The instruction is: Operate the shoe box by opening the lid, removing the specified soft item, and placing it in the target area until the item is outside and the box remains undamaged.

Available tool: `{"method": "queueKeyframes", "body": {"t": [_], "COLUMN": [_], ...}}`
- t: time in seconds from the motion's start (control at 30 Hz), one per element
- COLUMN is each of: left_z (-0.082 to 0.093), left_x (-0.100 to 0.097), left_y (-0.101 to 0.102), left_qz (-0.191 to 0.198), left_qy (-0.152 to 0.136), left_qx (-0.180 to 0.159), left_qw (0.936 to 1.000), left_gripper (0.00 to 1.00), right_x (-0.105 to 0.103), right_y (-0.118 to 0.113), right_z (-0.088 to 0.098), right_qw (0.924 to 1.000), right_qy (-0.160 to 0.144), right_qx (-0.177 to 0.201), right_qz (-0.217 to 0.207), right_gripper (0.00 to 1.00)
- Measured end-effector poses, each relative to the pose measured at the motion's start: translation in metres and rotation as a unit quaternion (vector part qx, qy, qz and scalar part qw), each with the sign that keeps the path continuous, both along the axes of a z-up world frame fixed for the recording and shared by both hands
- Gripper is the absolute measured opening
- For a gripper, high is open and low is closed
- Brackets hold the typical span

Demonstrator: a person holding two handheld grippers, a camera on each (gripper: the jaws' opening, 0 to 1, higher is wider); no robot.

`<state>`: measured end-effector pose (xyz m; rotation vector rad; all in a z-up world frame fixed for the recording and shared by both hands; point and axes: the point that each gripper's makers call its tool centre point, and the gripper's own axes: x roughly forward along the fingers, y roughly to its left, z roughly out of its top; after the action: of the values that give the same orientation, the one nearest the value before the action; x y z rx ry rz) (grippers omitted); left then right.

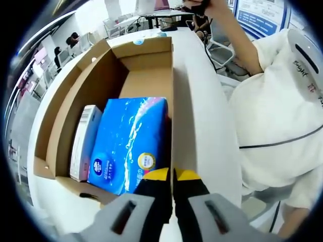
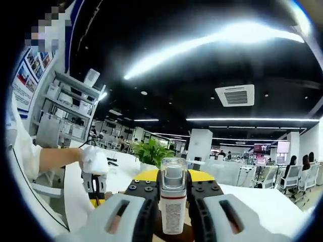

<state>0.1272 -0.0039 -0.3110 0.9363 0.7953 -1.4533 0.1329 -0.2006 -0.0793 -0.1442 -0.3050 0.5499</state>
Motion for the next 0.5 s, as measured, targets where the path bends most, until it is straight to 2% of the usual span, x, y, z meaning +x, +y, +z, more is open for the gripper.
{"method": "queueKeyframes", "body": {"t": [0.1, 0.17, 0.23, 0.3, 0.37, 0.4, 0.5], "left_z": [0.0, 0.0, 0.0, 0.0, 0.0, 0.0, 0.001], "left_x": [0.0, 0.0, 0.0, 0.0, 0.0, 0.001, 0.001], "left_y": [0.0, 0.0, 0.0, 0.0, 0.0, 0.0, 0.0], "left_qz": [0.001, 0.0, 0.0, 0.0, 0.0, 0.0, 0.0], "left_qy": [0.0, 0.0, 0.001, -0.001, -0.002, -0.002, -0.001], "left_qx": [0.001, 0.001, 0.001, 0.001, 0.0, 0.0, 0.001], "left_qw": [1.0, 1.0, 1.0, 1.0, 1.0, 1.0, 1.0], "left_gripper": [0.01, 0.01, 0.01, 0.01, 0.01, 0.01, 0.01], "right_x": [0.001, 0.003, 0.007, 0.016, 0.017, 0.016, 0.014], "right_y": [-0.003, -0.002, -0.001, -0.006, -0.004, -0.003, -0.002], "right_z": [-0.001, -0.004, -0.009, -0.021, -0.022, -0.025, -0.028], "right_qw": [1.0, 0.9996, 0.9996, 0.9978, 0.9984, 0.9992, 0.9985], "right_qy": [0.002, -0.018, -0.017, -0.01, -0.01, 0.0, -0.004], "right_qx": [-0.003, -0.021, -0.022, -0.057, -0.049, -0.038, -0.054], "right_qz": [-0.008, -0.004, 0.0, -0.031, -0.027, -0.016, -0.012], "right_gripper": [0.18, 0.18, 0.18, 0.18, 0.18, 0.18, 0.18]}}
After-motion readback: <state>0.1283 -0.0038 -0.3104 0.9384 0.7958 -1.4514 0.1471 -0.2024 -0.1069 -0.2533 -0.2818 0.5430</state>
